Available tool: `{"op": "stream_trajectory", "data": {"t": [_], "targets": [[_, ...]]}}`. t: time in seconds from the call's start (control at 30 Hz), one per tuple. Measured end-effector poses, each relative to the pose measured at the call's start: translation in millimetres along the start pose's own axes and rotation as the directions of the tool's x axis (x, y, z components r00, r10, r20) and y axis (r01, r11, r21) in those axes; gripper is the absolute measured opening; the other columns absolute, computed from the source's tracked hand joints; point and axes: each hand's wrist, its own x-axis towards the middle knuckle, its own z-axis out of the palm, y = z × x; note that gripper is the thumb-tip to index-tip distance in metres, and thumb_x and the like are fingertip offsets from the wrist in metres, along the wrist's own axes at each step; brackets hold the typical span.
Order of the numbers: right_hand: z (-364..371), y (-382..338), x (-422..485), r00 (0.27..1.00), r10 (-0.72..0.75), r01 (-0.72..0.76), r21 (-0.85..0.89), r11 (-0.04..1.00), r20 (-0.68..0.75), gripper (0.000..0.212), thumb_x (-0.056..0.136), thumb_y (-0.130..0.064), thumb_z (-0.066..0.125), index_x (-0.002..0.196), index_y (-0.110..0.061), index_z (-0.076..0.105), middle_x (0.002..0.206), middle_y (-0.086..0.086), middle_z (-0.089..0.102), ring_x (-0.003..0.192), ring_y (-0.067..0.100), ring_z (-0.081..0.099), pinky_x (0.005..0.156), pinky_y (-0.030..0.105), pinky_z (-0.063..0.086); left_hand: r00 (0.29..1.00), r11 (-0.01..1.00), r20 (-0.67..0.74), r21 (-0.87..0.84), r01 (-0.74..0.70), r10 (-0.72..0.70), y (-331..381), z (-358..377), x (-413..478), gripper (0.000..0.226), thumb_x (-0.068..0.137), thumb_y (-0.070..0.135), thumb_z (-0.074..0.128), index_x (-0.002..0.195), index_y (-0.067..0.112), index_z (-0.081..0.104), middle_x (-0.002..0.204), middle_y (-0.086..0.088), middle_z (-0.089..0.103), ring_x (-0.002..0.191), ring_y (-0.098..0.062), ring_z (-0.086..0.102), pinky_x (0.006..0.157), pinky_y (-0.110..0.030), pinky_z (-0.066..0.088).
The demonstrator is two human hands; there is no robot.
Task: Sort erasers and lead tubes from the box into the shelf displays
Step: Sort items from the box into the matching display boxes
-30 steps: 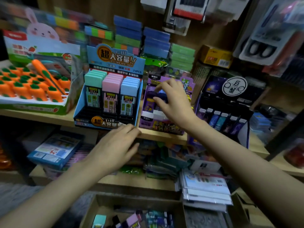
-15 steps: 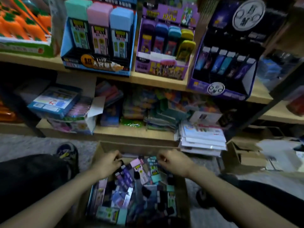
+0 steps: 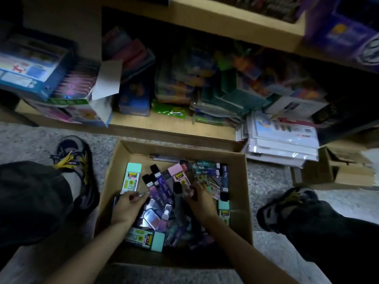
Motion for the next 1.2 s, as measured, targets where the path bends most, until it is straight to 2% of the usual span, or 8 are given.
{"op": "stream_trajectory", "data": {"t": [0.23, 0.5, 0.7, 0.87, 0.97, 1.03, 1.13, 1.2], "targets": [[29, -16, 24, 0.994, 0.084, -0.086, -0.031, 0.996, -0.072, 0.057, 0.085, -0.029, 0.066, 0.130, -0.008, 0.039, 0.137, 0.013, 0.041, 0.124, 0.030, 0.038, 0.102, 0.034, 0.033, 1.000, 0.991, 0.016, -0.130, -0.003, 0.005, 17, 36, 14, 0.037, 0.078, 0.032, 0.075, 0.098, 0.008, 0.055, 0.098, -0.009, 0.063, 0.100, -0.027, 0.059, 0.077, -0.027, 0.038], [29, -18, 36, 0.981, 0.191, -0.190, 0.037, 0.981, -0.044, 0.068, 0.079, -0.036, 0.071, 0.133, -0.009, 0.041, 0.135, 0.015, 0.042, 0.126, 0.033, 0.036, 0.104, 0.037, 0.033, 0.998, 0.982, -0.069, 0.188, 0.021, -0.008, 34, 55, 28, 0.057, 0.074, 0.046, 0.074, 0.116, 0.010, 0.060, 0.116, -0.015, 0.064, 0.109, -0.035, 0.058, 0.086, -0.034, 0.044], [21, -16, 42, 0.981, 0.192, -0.187, 0.234, 0.954, 0.000, 0.051, 0.077, -0.015, 0.074, 0.124, -0.010, 0.055, 0.120, 0.014, 0.059, 0.108, 0.028, 0.058, 0.095, 0.038, 0.048, 0.995, 0.990, -0.102, 0.138, -0.007, 0.022, 36, 59, 24, 0.048, 0.087, 0.036, 0.063, 0.114, -0.003, 0.057, 0.116, -0.025, 0.060, 0.112, -0.037, 0.054, 0.092, -0.041, 0.044], [23, -12, 30, 0.970, 0.235, -0.196, 0.395, 0.898, -0.053, 0.040, 0.077, -0.013, 0.074, 0.114, -0.006, 0.059, 0.108, 0.009, 0.068, 0.095, 0.019, 0.062, 0.075, 0.024, 0.047, 0.988, 0.979, -0.085, -0.147, -0.143, 0.131, 27, 47, 8, 0.044, 0.096, 0.021, 0.051, 0.130, -0.005, 0.043, 0.130, -0.020, 0.054, 0.122, -0.033, 0.049, 0.101, -0.037, 0.037], [22, -12, 21, 0.968, 0.247, -0.193, 0.472, 0.860, -0.053, 0.041, 0.078, -0.011, 0.074, 0.113, -0.001, 0.055, 0.105, 0.011, 0.067, 0.093, 0.022, 0.063, 0.080, 0.031, 0.051, 0.987, 0.957, -0.083, -0.246, -0.155, 0.139, 26, 36, 0, 0.038, 0.097, 0.019, 0.049, 0.125, -0.004, 0.040, 0.119, -0.014, 0.059, 0.117, -0.030, 0.051, 0.084, -0.026, 0.036], [17, -11, 14, 0.970, 0.235, -0.176, 0.504, 0.846, -0.055, 0.037, 0.078, -0.011, 0.074, 0.109, -0.002, 0.055, 0.097, 0.005, 0.065, 0.084, 0.015, 0.062, 0.072, 0.022, 0.050, 0.980, 0.941, -0.092, -0.274, -0.197, 0.178, 28, 29, -4, 0.016, 0.097, 0.017, 0.049, 0.107, 0.005, 0.047, 0.100, -0.003, 0.064, 0.107, -0.027, 0.054, 0.076, -0.020, 0.033], [5, -14, 5, 0.972, 0.218, -0.127, 0.586, 0.800, -0.088, 0.028, 0.079, -0.008, 0.073, 0.101, -0.007, 0.055, 0.087, -0.001, 0.064, 0.074, 0.004, 0.059, 0.057, 0.007, 0.045, 0.979, 0.924, -0.021, -0.328, -0.196, 0.201, 34, 22, -10, 0.015, 0.097, 0.018, 0.049, 0.106, 0.006, 0.046, 0.103, -0.018, 0.064, 0.103, -0.035, 0.059, 0.092, -0.038, 0.045], [-6, -19, 0, 0.968, 0.229, -0.107, 0.662, 0.742, -0.100, 0.028, 0.080, -0.007, 0.072, 0.103, -0.002, 0.057, 0.091, 0.008, 0.067, 0.075, 0.012, 0.062, 0.060, 0.013, 0.048, 0.979, 0.919, 0.025, -0.352, -0.179, 0.200, 39, 19, -16, 0.019, 0.097, 0.019, 0.049, 0.109, 0.006, 0.046, 0.103, -0.021, 0.062, 0.103, -0.039, 0.060, 0.094, -0.049, 0.046]]}}
